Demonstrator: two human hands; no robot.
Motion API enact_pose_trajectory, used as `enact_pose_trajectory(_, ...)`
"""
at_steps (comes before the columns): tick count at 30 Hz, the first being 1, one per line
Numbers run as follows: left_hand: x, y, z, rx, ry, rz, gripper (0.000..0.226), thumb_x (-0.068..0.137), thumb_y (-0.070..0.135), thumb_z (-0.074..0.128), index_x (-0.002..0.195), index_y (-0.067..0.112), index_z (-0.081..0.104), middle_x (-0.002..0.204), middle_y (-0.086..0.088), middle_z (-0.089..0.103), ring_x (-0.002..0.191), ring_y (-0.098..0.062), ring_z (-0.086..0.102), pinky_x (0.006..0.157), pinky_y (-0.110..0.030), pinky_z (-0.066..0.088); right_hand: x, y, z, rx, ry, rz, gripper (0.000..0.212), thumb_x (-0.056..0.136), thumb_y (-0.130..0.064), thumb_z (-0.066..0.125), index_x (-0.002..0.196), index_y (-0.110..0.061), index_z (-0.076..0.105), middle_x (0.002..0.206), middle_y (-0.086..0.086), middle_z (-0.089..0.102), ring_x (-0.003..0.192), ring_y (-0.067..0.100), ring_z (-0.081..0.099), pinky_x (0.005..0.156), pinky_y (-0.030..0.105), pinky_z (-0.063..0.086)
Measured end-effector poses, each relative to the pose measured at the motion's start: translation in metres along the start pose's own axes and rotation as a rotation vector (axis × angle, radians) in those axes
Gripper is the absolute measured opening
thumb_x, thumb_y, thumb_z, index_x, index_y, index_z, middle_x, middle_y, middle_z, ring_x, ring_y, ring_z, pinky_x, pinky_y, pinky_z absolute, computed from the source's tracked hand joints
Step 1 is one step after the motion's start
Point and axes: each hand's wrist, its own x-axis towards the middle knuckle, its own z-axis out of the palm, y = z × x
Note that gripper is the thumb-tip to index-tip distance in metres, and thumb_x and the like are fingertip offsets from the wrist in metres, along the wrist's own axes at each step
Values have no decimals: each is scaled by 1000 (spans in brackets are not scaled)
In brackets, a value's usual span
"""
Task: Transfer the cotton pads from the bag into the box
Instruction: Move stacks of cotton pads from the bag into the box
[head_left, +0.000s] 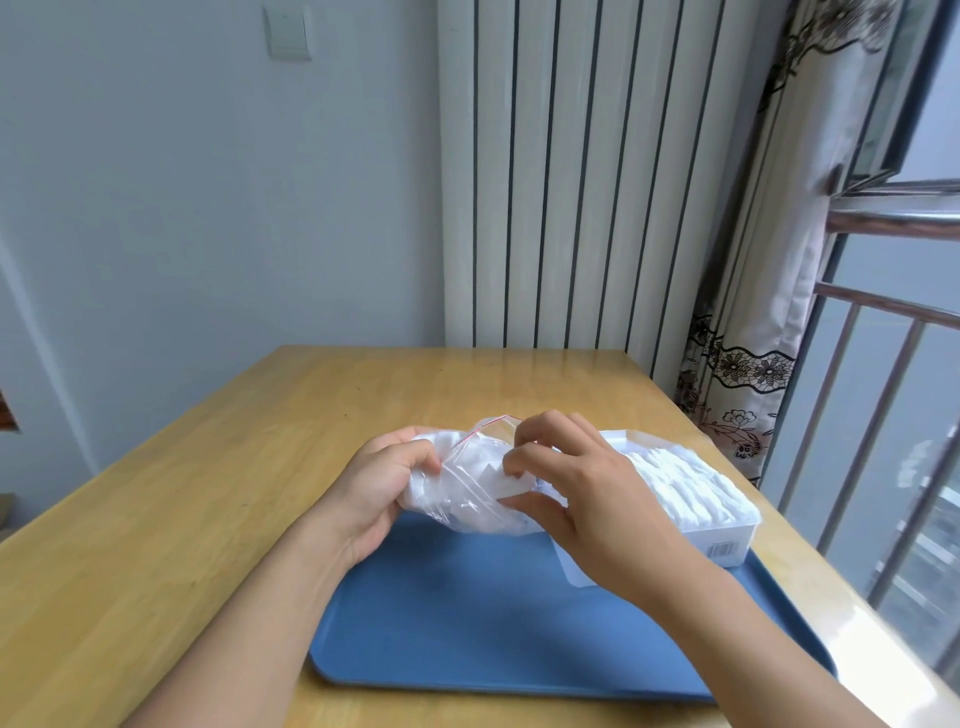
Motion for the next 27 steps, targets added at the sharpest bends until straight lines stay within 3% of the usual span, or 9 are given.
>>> enact_pose_trajectory(4,0,-1,1,12,29,27,29,77,3,57,94,13,79,94,-15,74,88,-31,59,81,-42,42,1,2,-1,83,0,6,14,96,-33,66,96,-19,63,109,-15,56,95,12,49,81,25,45)
enact_pose_trajectory(9,0,0,3,-14,47,27,30,90,-2,51,96,12,77,86,-11,73,83,-31,58,67,-35,47,-1,0,-4,229,45,53,17,95,-32,63,103,-17,68,110,-13,68,103,6,60,89,18,47)
enact_pose_trajectory(11,-1,1,4,-36,28,18,31,89,-2,51,108,6,73,93,-15,75,83,-31,62,67,-35,51,-1,-1,-5,269,97,95,21,93,-29,66,110,-17,71,104,-14,71,99,1,63,87,18,50)
enact_pose_trajectory(14,1,0,3,-59,16,9,38,85,-2,50,116,4,70,111,-24,73,89,-32,65,74,-39,52,0,-4,-6,341,155,135,25,92,-35,64,108,-18,73,101,-15,74,95,8,68,85,28,54)
enact_pose_trajectory(18,4,-1,3,-60,55,-17,37,85,-1,50,117,2,69,100,-19,75,81,-30,65,67,-34,54,-2,-5,-3,356,221,124,14,91,-23,69,102,-14,69,99,-9,72,94,13,68,83,34,56)
enact_pose_trajectory(23,7,-8,2,-11,158,-58,32,82,3,52,109,2,70,93,-11,73,80,-28,63,76,-38,52,0,-9,-5,301,398,109,15,89,-15,71,101,-7,67,98,-4,70,93,7,66,84,19,52)
enact_pose_trajectory(25,9,-11,-2,81,254,-24,27,74,8,56,97,9,71,89,-6,71,80,-26,62,76,-37,51,2,-10,-12,318,505,152,12,89,-13,72,99,-15,66,94,-13,68,89,8,65,83,20,53)
enact_pose_trajectory(27,6,-11,-5,170,279,5,28,67,13,57,93,14,69,89,-4,69,81,-23,60,74,-34,48,5,-10,-19,492,537,261,18,90,-13,74,91,-24,60,83,-13,65,79,10,62,75,21,52)
